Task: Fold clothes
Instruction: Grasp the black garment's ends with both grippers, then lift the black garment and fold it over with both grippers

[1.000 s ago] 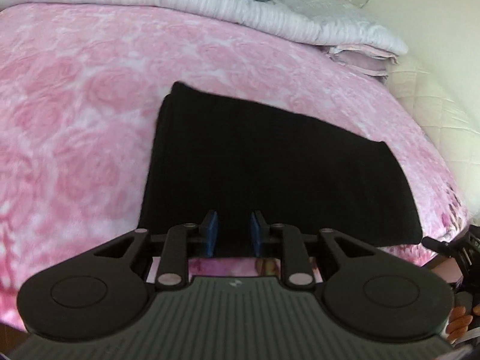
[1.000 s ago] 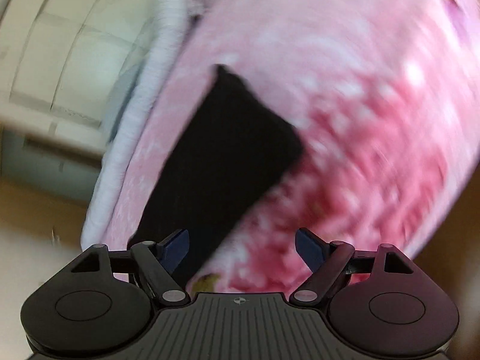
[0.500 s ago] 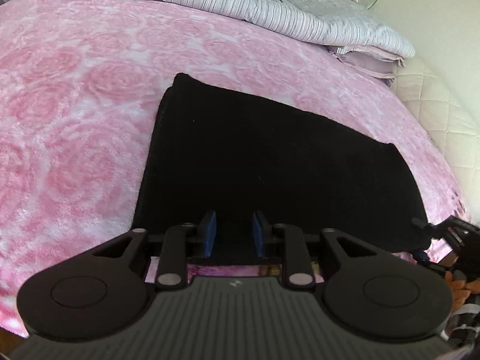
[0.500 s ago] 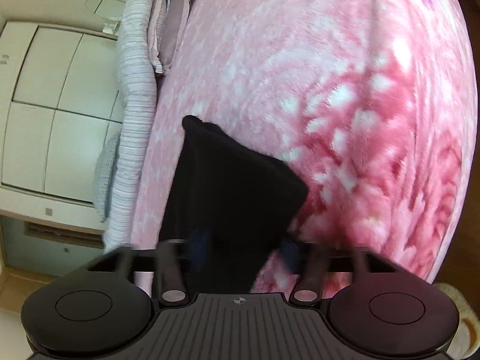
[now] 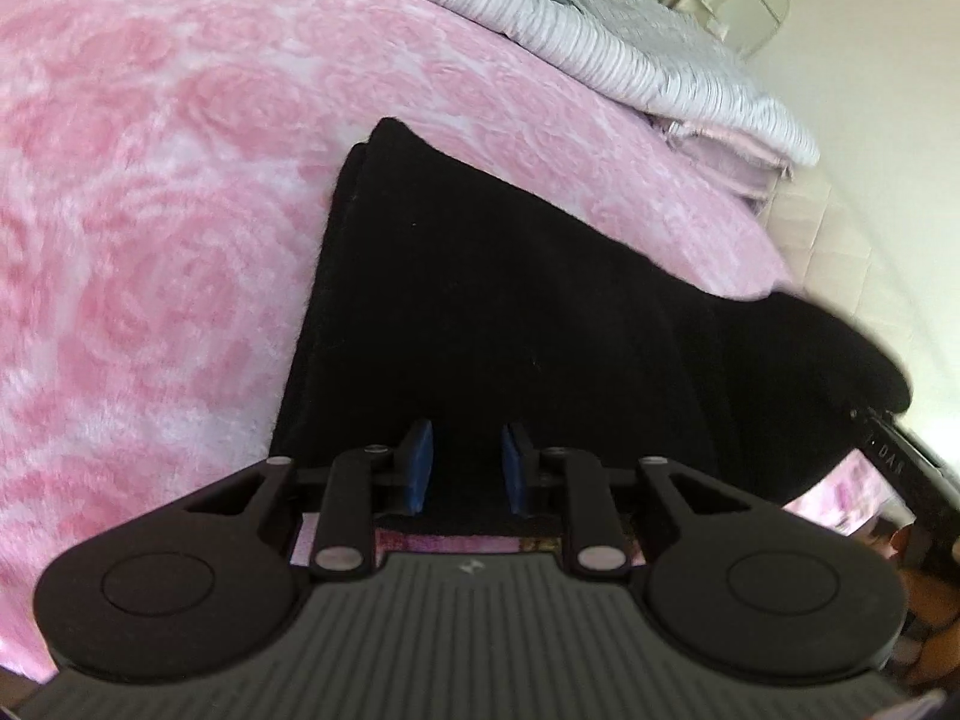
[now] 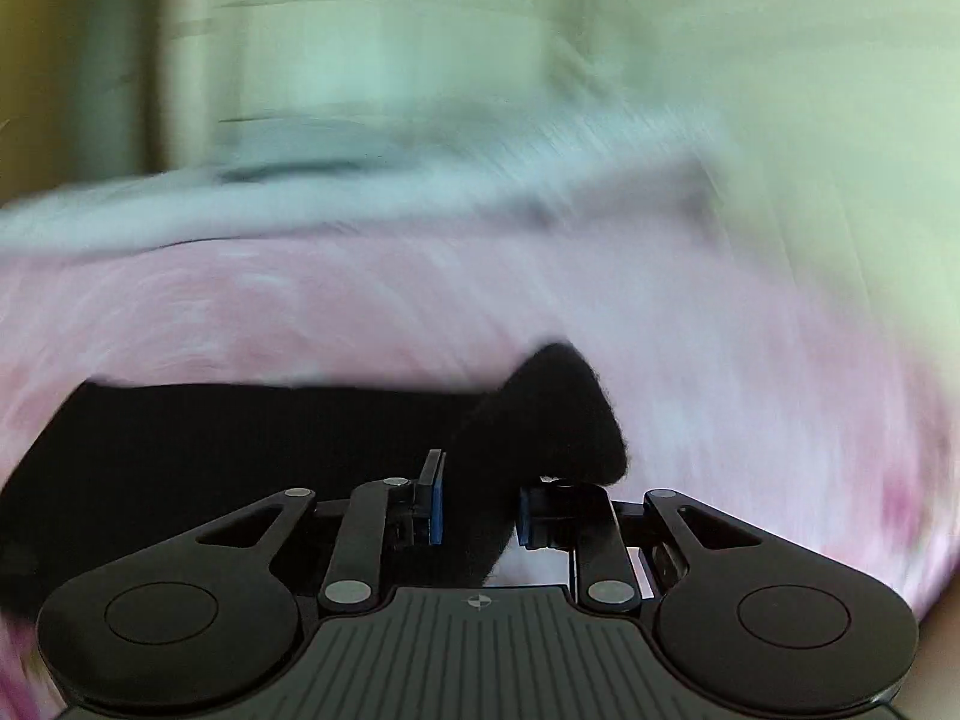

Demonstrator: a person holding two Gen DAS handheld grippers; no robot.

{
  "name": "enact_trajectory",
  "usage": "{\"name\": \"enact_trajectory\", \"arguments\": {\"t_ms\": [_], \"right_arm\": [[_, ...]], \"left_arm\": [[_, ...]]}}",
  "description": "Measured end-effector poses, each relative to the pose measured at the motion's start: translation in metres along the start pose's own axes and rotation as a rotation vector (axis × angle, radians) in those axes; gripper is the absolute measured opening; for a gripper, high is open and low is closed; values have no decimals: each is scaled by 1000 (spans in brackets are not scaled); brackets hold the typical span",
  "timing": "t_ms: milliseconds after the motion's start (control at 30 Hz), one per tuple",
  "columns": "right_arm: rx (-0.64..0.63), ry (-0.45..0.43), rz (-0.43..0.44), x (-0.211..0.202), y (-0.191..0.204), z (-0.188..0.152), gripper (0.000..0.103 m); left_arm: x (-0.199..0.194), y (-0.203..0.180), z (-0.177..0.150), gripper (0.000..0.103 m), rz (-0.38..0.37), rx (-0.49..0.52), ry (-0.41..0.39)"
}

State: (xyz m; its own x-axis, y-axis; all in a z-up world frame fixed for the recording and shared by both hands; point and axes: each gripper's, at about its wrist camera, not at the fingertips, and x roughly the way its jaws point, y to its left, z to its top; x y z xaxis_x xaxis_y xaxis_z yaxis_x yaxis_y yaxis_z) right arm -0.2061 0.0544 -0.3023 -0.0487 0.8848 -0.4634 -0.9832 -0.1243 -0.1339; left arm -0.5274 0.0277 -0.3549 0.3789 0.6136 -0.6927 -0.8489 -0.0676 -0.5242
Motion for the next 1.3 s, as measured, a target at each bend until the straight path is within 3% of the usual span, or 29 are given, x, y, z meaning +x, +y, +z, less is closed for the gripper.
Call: {"name": "enact_trajectory", "arguments": {"t_ms": [100, 167, 300, 367, 400, 467, 567, 700, 800, 867, 967, 1133, 1200, 1300], "right_arm": [[-266, -110, 79, -21, 57, 4, 21], [-393, -132, 151, -26, 89, -4, 21], [-552, -2, 308, -12, 138, -28, 27], [-610, 84, 377, -6, 151, -38, 38], [-629, 74, 384, -10, 152, -42, 47], [-595, 65, 421, -17, 142, -37, 50], [-408, 82, 504, -30, 103, -21, 50], [130, 158, 509, -25, 19, 2, 50], [594, 350, 379, 18, -36, -8, 47], [865, 443, 384, 46, -57, -27, 42], [1046, 510, 409, 61, -60, -43, 41], [1103, 546, 391, 74, -53, -47, 35], [1113, 558, 404, 78, -52, -47, 31], [1052, 551, 436, 86, -54, -47, 25]], "left_arm": [[-6, 13, -1, 19, -43, -64, -8], [-11, 19, -2, 19, -46, -83, -19], [-19, 35, -7, 18, -83, -166, -24], [-21, 39, -9, 15, -94, -197, -20], [-22, 42, -10, 15, -99, -212, -18], [-23, 43, -8, 17, -118, -240, -14], [-23, 43, -4, 20, -166, -291, -10], [-12, 45, 6, 35, -271, -417, -1], [11, 49, 12, 42, -351, -540, 41], [27, 49, 14, 43, -362, -583, 62], [44, 49, 17, 43, -393, -626, 78], [63, 38, 30, 43, -398, -588, 86], [67, 29, 39, 43, -369, -523, 91], [63, 14, 48, 32, -323, -382, 69]]}}
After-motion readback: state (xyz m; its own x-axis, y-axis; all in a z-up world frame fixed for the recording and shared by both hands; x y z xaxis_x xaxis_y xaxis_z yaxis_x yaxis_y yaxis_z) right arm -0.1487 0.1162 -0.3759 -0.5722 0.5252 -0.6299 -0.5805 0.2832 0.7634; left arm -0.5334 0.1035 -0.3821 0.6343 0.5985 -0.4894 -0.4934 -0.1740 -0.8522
